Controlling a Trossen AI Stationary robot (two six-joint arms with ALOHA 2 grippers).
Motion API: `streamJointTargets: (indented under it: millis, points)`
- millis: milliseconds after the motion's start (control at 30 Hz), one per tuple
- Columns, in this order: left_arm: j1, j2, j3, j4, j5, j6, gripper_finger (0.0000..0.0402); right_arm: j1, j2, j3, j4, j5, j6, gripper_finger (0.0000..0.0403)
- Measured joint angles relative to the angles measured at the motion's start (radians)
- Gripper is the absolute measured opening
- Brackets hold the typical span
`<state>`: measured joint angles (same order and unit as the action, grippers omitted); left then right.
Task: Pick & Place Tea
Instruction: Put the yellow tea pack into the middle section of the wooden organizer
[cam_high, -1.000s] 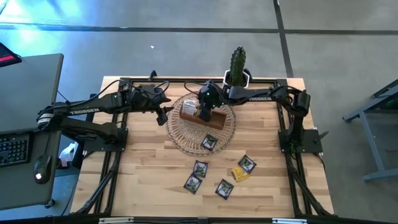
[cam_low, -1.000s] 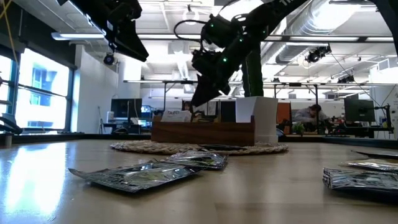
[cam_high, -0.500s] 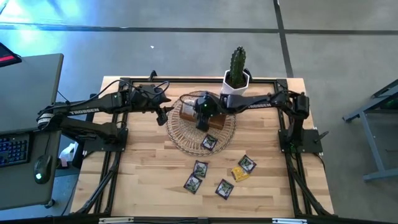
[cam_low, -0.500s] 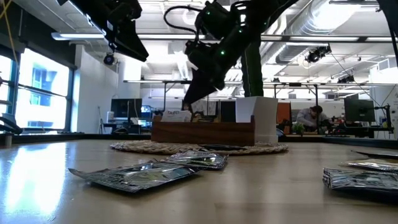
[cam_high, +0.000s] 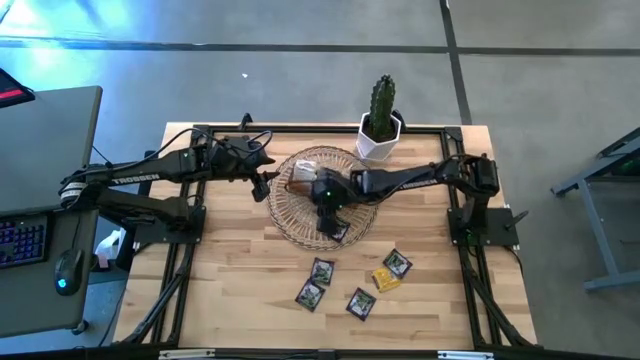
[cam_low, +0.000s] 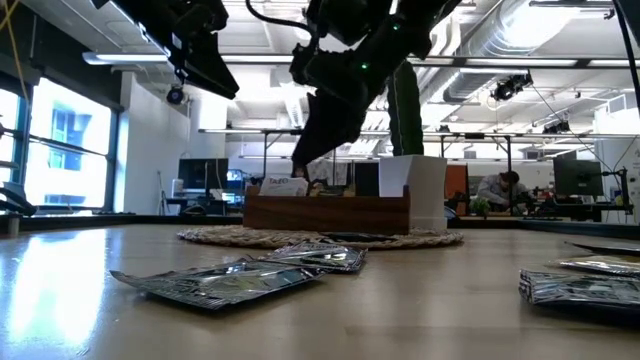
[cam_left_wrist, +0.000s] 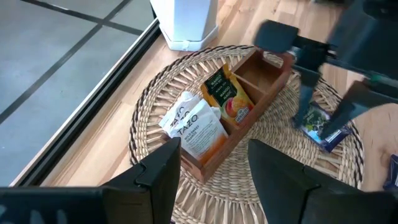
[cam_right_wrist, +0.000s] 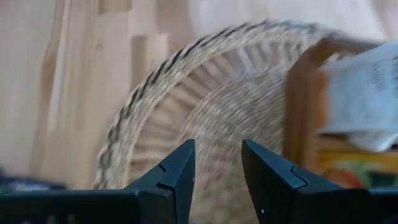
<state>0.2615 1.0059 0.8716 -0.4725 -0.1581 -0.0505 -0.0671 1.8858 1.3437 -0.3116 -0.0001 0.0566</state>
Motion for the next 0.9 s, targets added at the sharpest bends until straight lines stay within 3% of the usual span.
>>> streamJointTargets:
  millis: [567, 900]
  points:
    - [0.000, 0.000, 0.000, 0.000, 0.000, 0.000, 0.0184, 0.179, 0.000, 0.018, -0.453, -0.002, 0.255, 0.0129]
    - [0.000, 0.000, 0.000, 0.000, 0.000, 0.000, 0.0184, 0.307, 0.000, 0.054, -0.522, 0.039, 0.287, 0.0129]
